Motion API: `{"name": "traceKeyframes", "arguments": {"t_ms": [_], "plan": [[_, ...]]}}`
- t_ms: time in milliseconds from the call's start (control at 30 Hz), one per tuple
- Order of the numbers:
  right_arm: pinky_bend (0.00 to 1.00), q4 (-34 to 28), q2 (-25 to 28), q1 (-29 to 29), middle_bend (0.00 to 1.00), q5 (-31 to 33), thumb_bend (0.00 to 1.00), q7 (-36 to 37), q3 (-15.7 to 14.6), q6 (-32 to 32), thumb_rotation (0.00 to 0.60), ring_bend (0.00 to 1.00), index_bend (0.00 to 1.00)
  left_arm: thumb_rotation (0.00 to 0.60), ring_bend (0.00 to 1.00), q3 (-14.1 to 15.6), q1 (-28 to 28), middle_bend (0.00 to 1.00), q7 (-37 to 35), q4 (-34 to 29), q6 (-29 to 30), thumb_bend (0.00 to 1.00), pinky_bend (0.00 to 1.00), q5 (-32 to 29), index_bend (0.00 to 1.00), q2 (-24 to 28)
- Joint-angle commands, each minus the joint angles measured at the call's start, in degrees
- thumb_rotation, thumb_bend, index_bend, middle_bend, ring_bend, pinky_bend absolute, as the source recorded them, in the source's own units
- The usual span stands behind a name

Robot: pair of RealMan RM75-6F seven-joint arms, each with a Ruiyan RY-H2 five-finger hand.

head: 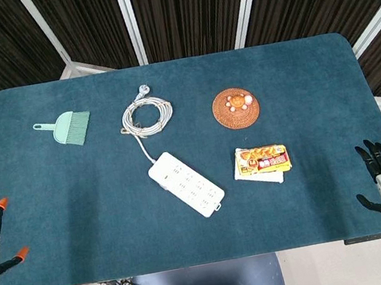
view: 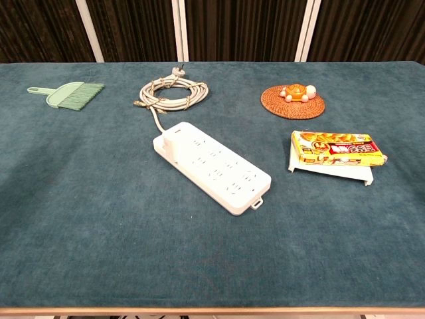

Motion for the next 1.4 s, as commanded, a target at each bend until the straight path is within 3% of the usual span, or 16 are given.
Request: {"name": "traceKeyframes", "arguments": {"t_ms": [33, 700, 1067, 1167, 1267, 1333, 1400], "plan": [[0.0, 0.2, -0.2, 0.0, 0.0, -0.2, 0.27, -0.3, -0.1, 0.0, 0.6, 0.0, 0.0, 0.6, 0.0, 0.0, 0.0, 0.0, -0.2, 0.3, -0.1, 0.0, 0.0, -0.1, 0.0, -0.2], [0.0, -0.3, 0.2, 0.1, 0.0, -2.5, 0.27, 0.9, -1.2, 0.1, 0.6, 0.0, 0.0, 0.6, 0.0, 0.1, 0.0, 0.0, -0.7, -0.3, 0.2, 0.0, 0.0, 0.7, 0.0, 0.0], [0.0, 0.5, -0.8, 1.3, 0.0, -7.0, 0.28, 3.5, -1.9, 0.8, 0.6, 0.0, 0.0, 0.6, 0.0, 0.3, -0.2, 0.0, 0.4, -0.4, -0.2, 0.0, 0.0, 0.9, 0.0, -0.4], [0.0, 0.7, -1.1, 2.6, 0.0, -9.2, 0.41, 2.6, -2.4, -0.4, 0.6, 0.0, 0.0, 0.6, 0.0, 0.6, -0.2, 0.0, 1.3, -1.1, -0.2, 0.0, 0.0, 1.4, 0.0, -0.3], [0.02, -0.3, -1.8, 4.4, 0.0, -11.9, 0.68, 1.1, -2.4, -1.5, 0.6, 0.0, 0.0, 0.6, 0.0, 0.8, -0.4, 0.0, 2.1, -2.3, -0.3, 0.0, 0.0, 1.9, 0.0, -0.3], [0.07, -0.7, -2.7, 5.8, 0.0, -14.1, 0.8, -0.6, -2.3, -2.2, 0.6, 0.01, 0.0, 0.6, 0.0, 0.8, -0.7, 0.0, 3.2, -3.0, -0.8, 0.0, 0.0, 2.1, 0.0, -0.5], [0.12, -0.9, -3.8, 7.4, 0.01, -16.4, 0.86, -2.7, -2.3, -3.3, 0.6, 0.02, 0.0, 0.6, 0.0, 0.8, -1.2, 0.0, 4.4, -3.9, -1.6, 0.0, 0.0, 2.2, 0.0, -0.7]]}}
